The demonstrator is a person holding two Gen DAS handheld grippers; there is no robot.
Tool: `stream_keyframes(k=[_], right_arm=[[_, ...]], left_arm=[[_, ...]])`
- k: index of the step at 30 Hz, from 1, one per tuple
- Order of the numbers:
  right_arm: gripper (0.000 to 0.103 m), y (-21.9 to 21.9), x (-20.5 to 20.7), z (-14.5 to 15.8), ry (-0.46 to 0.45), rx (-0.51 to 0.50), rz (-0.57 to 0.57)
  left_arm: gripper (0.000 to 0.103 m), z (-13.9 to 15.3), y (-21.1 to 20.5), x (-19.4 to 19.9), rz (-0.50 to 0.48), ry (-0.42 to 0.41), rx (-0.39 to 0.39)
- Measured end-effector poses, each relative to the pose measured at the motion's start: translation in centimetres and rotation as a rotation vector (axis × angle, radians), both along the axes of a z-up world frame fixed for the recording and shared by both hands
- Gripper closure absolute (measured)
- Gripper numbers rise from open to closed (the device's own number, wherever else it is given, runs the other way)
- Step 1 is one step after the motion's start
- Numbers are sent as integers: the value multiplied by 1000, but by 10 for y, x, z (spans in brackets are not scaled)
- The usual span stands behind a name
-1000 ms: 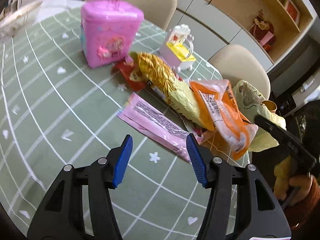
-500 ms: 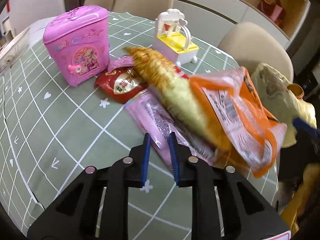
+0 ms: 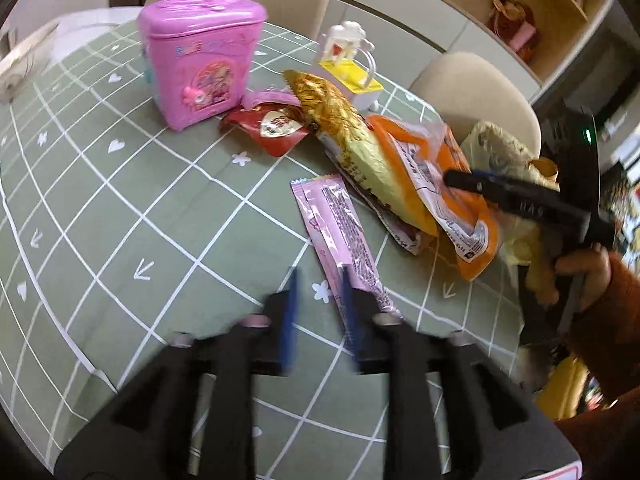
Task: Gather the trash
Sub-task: 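Grasp the orange bread bag with the right gripper while the left grasps the pink stick wrapper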
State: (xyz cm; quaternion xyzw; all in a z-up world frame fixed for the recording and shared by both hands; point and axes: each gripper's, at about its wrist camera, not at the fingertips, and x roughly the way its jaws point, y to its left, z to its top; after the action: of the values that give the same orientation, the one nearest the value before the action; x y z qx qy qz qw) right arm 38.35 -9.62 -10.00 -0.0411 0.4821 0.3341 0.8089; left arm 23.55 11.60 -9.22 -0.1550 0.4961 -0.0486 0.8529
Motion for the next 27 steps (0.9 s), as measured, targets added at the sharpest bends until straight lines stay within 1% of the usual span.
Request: stream_keyframes(k=[1, 4, 9, 11, 13, 14, 16, 17, 19, 21, 23, 26, 27], right_arm=[[93, -3, -4, 4, -16, 2, -7], [96, -19, -20, 19, -50, 30, -59], [96, -57, -46, 39, -68, 55, -191], [96, -69, -53, 42, -63, 65, -232], [96, -83, -64, 44, -50, 80, -267], [96, -87, -69, 44, -49, 77, -270], [96, -92, -79, 43, -49, 72, -271], [96, -93, -82, 43, -43, 75, -270], [96, -96, -92, 42, -29, 87, -265], [96, -96, -101, 41, -22, 91, -255], [96, -94, -108, 39, -8, 89, -244], [95, -94, -114, 30, 46, 131, -216], [93, -93, -116, 27, 53, 134, -218]], left_arm=[[63, 1, 1, 0, 10, -7, -11], [60, 2, -3, 5, 12, -6, -11], [60, -5, -18, 18, 17, 26, 61], [60, -10, -26, 24, 29, 45, 104], [61, -10, -34, 27, 42, 41, 150], [64, -10, -37, 29, 46, 42, 177], [84, -10, -42, 30, 42, 41, 207], [84, -10, -43, 30, 37, 42, 202], [91, -9, -44, 27, 30, 46, 163], [93, -5, -46, 22, 22, 36, 163], [93, 2, -49, 12, 8, 21, 153], [93, 9, -51, -1, -2, 11, 126], [93, 10, -52, -3, -2, 11, 120]])
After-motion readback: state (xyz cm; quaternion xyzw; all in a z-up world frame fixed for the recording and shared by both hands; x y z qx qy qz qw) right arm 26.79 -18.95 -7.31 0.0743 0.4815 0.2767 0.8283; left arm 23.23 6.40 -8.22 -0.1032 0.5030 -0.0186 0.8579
